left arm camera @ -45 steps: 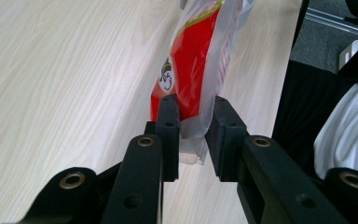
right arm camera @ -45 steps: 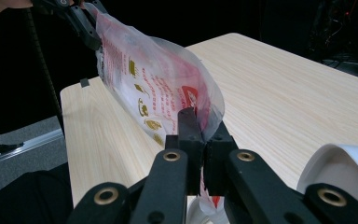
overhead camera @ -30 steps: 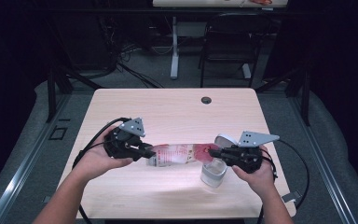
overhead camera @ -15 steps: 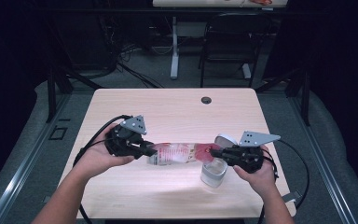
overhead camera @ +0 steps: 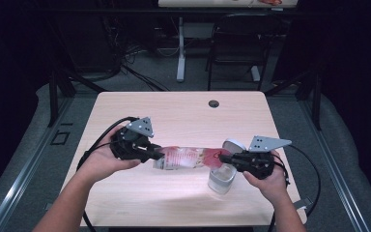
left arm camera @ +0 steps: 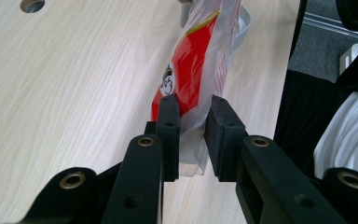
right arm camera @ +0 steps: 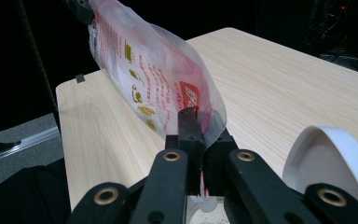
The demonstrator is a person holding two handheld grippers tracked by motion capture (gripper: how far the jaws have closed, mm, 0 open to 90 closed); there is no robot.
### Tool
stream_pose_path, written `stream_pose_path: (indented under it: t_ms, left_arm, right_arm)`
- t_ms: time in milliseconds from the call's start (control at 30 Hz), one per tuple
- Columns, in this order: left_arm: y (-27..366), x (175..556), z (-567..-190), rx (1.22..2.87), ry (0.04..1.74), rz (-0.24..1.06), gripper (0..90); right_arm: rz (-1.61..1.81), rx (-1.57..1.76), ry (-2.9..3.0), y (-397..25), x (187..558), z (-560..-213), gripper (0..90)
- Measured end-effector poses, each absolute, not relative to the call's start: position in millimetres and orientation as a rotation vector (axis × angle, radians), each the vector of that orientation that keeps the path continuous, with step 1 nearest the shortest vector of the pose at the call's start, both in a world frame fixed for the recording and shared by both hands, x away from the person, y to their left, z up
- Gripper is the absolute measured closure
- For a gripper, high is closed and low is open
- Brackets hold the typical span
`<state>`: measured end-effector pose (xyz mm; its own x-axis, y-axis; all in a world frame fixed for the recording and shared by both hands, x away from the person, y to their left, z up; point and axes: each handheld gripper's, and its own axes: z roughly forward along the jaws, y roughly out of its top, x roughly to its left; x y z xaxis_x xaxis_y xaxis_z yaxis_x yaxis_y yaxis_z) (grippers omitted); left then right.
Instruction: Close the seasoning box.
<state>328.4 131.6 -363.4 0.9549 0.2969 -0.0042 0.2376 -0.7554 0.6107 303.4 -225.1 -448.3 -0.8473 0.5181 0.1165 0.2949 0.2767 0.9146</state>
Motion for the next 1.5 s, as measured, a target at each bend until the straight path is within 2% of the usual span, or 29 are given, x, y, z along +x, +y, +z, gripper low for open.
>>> stream_pose_path:
  t_ms: [1500]
  left_arm:
    - [118.7,332.6,-346.7,2.438,0.332,0.147,77.3]
  right_arm:
    - [1.595,0.8,2.326,-233.1,301.0,-454.1,88.5]
